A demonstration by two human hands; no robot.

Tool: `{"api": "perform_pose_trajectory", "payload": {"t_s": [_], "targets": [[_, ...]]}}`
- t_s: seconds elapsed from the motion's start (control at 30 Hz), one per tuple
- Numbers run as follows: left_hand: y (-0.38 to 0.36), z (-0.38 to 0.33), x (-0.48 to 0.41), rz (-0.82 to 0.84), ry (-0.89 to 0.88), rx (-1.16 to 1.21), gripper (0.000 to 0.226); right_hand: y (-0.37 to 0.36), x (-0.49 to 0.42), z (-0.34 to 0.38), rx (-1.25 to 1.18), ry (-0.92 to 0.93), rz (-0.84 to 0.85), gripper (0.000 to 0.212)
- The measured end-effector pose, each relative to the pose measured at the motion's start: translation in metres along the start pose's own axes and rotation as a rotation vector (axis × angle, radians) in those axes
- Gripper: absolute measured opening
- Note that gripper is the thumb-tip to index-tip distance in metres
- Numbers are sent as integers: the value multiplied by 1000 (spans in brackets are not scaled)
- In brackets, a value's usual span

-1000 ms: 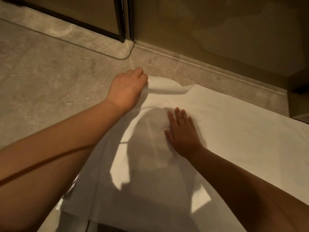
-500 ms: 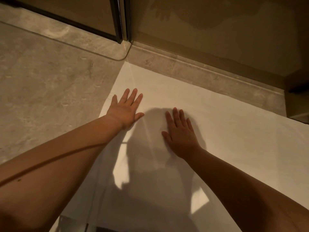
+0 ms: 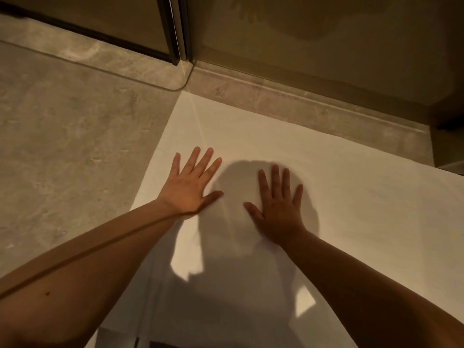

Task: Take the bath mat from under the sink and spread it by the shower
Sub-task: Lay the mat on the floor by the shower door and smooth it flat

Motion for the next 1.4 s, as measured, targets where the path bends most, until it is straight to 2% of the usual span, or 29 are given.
{"api": "perform_pose_trajectory", "payload": {"t_s": [0.37, 0.63, 0.83, 0.97, 1.2, 1.4], "targets": [[8, 6, 6, 41, 26, -71, 73, 1, -5, 6, -23, 57, -11, 82], [2, -71, 26, 36, -315, 14, 71, -5, 35, -44, -10, -8, -41, 80], [-4, -151, 19, 42, -544, 49, 70, -7, 88, -105, -71, -166, 12, 80], [-15, -210, 13, 41, -671, -69, 71, -15, 143, -146, -85, -283, 60, 79], [-41, -304, 33, 89, -914, -126, 72, -32, 256, -214, -164, -560, 146, 79], [-58, -349, 55, 117, -1076, -145, 71, -51, 332, -236, -252, -825, 222, 78]]}}
Point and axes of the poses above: each hand's wrist, its own x-axis away from the middle knuckle, its own y-axis out of the back of the hand, z = x × y, the point moved 3 cm from there along -x, towards the middle knuckle
